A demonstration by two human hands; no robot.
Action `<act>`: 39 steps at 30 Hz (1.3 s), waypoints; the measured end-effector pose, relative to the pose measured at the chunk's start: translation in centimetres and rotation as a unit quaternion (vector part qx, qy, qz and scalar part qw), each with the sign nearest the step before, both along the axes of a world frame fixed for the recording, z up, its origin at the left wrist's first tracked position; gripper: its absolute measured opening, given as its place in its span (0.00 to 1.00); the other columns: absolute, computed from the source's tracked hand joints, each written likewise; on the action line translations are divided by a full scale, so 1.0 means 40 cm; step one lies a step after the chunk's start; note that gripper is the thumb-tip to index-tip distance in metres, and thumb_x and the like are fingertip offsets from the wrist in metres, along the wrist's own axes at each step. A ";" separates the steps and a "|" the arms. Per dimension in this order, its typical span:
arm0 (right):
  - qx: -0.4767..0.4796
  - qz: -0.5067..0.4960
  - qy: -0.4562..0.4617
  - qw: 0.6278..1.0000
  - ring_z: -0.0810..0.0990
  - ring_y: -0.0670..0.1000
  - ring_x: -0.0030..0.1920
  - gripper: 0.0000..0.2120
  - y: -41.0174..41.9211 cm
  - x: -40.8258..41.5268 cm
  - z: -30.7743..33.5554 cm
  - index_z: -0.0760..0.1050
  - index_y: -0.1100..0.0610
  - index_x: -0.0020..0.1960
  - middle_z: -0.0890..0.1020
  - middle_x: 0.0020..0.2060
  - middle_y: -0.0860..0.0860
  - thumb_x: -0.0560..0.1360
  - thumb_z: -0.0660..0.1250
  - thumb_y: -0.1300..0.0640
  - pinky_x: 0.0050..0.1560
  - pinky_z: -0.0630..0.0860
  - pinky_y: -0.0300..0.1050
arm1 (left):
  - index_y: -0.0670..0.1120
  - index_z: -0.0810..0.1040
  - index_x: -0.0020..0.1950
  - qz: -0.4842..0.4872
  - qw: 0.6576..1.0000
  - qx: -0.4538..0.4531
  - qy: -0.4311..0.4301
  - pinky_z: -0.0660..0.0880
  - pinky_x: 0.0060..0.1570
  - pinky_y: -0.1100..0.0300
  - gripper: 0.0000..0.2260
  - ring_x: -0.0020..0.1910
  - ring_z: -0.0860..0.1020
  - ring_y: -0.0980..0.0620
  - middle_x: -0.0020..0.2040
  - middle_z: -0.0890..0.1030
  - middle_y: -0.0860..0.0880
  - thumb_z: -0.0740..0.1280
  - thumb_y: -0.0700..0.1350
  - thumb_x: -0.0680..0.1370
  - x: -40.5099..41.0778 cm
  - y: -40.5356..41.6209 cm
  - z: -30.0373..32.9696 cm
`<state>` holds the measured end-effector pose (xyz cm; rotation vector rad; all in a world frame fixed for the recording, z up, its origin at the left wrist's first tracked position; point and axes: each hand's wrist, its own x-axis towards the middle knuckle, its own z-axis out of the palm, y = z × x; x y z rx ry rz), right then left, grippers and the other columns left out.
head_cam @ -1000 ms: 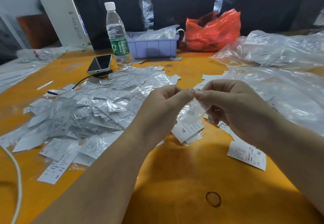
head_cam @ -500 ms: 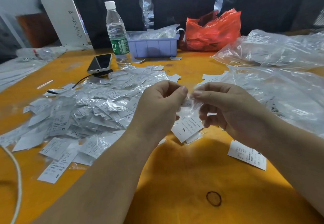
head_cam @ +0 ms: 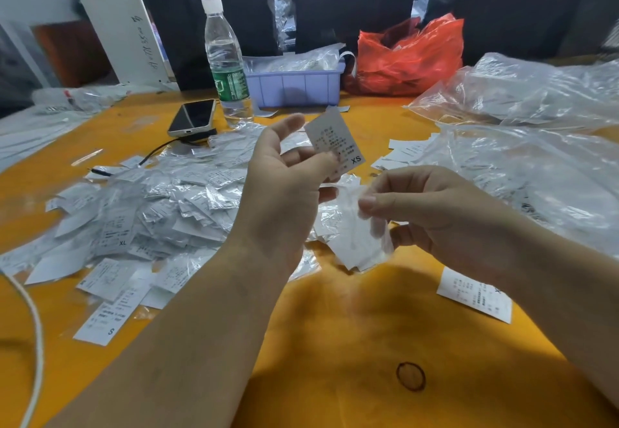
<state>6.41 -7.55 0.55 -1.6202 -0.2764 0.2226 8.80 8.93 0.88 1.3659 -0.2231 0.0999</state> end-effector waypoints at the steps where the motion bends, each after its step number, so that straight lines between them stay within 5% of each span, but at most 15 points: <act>1: -0.001 0.001 0.000 1.000 0.77 0.49 0.32 0.20 0.000 0.000 0.001 0.78 0.66 0.44 0.78 0.32 0.55 0.62 0.74 0.51 0.32 0.75 0.40 | 0.55 0.71 0.61 -0.006 1.000 -0.001 0.001 0.78 0.38 0.63 0.18 0.39 0.83 0.55 0.39 0.84 0.51 0.68 0.36 0.77 0.000 0.000 0.001; 8: 0.004 -0.009 -0.011 1.000 0.76 0.49 0.33 0.13 0.000 -0.002 0.003 0.78 0.63 0.42 0.78 0.32 0.53 0.64 0.72 0.54 0.32 0.74 0.40 | 0.51 0.74 0.59 -0.034 0.997 0.067 -0.014 0.78 0.44 0.56 0.15 0.45 0.83 0.47 0.47 0.84 0.43 0.66 0.34 0.77 -0.009 -0.006 0.002; 17: -0.005 -0.073 -0.043 0.996 0.77 0.48 0.33 0.03 -0.007 0.003 0.007 0.79 0.60 0.37 0.79 0.33 0.51 0.70 0.71 0.62 0.33 0.76 0.41 | 0.50 0.74 0.59 -0.040 0.993 0.100 -0.042 0.74 0.35 0.66 0.15 0.34 0.78 0.57 0.43 0.85 0.45 0.67 0.34 0.77 -0.011 -0.005 0.004; 39: -0.075 -0.069 -0.098 0.990 0.77 0.49 0.34 0.04 -0.008 -0.002 0.005 0.80 0.60 0.40 0.79 0.32 0.52 0.72 0.71 0.59 0.38 0.76 0.46 | 0.50 0.73 0.58 0.001 0.993 0.107 -0.043 0.74 0.35 0.67 0.15 0.33 0.78 0.60 0.44 0.84 0.43 0.67 0.35 0.76 -0.014 -0.008 0.004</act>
